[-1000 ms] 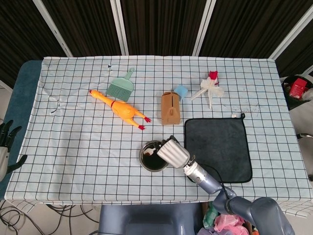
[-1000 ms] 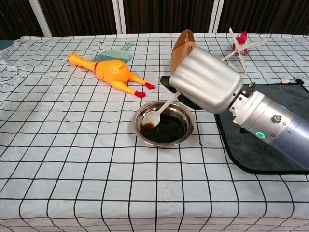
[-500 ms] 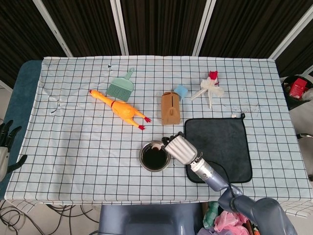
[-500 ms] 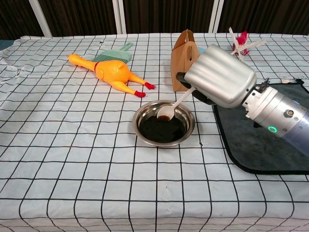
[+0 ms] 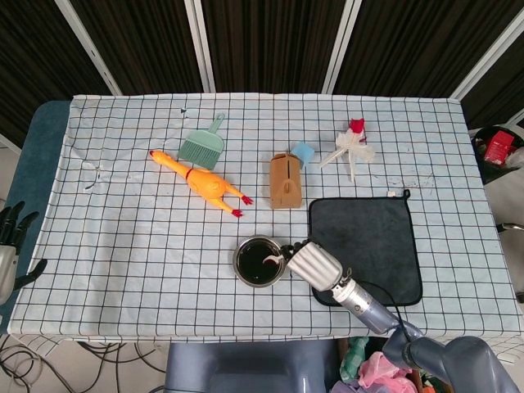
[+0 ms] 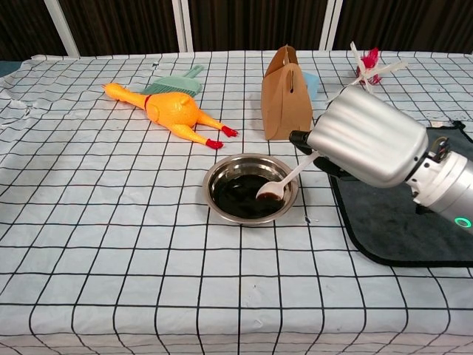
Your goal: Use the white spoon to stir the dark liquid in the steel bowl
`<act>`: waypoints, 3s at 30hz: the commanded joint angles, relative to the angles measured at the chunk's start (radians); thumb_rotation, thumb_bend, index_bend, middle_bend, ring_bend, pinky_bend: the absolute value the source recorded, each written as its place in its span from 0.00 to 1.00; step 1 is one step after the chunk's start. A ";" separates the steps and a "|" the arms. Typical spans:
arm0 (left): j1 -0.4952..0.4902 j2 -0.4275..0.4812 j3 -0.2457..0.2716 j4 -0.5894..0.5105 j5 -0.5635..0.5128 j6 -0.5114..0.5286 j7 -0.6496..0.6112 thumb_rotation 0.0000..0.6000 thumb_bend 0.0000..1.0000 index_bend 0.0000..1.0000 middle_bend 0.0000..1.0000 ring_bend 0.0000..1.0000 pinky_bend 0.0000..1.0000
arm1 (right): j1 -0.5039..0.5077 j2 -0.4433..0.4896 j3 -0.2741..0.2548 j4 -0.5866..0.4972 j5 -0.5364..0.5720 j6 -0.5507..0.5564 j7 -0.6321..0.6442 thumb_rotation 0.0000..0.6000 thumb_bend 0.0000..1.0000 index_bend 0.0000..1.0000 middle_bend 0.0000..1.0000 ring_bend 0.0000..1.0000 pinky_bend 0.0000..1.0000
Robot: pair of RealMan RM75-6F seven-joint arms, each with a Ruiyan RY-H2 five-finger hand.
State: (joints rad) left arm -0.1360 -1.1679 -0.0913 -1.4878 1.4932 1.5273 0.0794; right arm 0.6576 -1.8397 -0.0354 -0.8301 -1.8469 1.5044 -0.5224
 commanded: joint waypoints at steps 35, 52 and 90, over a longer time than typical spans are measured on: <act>-0.001 0.002 -0.004 0.002 -0.006 -0.003 -0.007 1.00 0.22 0.14 0.01 0.00 0.00 | 0.070 -0.012 0.092 -0.093 0.035 -0.115 -0.008 1.00 0.43 0.77 0.85 1.00 1.00; -0.001 0.004 -0.004 0.002 -0.009 -0.005 -0.009 1.00 0.22 0.14 0.01 0.00 0.00 | 0.059 0.012 0.104 -0.193 0.098 -0.194 -0.072 1.00 0.41 0.53 0.85 1.00 1.00; 0.006 0.024 0.008 -0.034 -0.014 -0.020 -0.023 1.00 0.22 0.14 0.01 0.00 0.00 | -0.284 0.612 0.221 -0.849 0.429 -0.078 0.241 1.00 0.27 0.17 0.29 0.39 0.53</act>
State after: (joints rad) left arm -0.1311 -1.1467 -0.0854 -1.5187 1.4786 1.5092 0.0583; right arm 0.4532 -1.3421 0.1960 -1.6180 -1.4385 1.3911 -0.4201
